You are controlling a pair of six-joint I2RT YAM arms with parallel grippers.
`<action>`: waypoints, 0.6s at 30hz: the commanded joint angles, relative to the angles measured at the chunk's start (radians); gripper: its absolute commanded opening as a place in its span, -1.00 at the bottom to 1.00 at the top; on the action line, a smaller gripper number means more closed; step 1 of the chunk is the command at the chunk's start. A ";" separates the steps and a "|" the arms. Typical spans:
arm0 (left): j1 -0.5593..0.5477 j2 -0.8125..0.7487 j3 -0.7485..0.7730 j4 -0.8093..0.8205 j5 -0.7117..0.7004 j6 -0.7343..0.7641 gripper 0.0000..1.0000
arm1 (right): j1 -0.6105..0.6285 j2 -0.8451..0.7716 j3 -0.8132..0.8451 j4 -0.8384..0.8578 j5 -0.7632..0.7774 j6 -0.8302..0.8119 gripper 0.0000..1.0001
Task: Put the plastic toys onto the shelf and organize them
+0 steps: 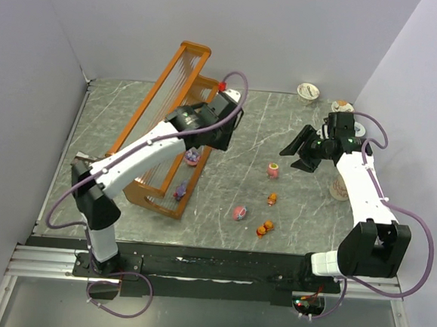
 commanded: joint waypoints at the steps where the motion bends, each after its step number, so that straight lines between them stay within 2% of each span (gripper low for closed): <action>1: -0.004 -0.072 0.122 -0.162 -0.061 0.024 -0.98 | -0.005 0.009 0.002 0.027 -0.023 0.002 0.29; 8: 0.015 -0.171 0.231 -0.316 -0.047 -0.016 -0.98 | -0.003 0.016 -0.007 0.037 -0.043 0.006 0.28; 18: 0.046 -0.366 0.181 -0.423 -0.032 -0.097 -0.88 | -0.002 0.034 0.003 0.030 -0.042 0.001 0.26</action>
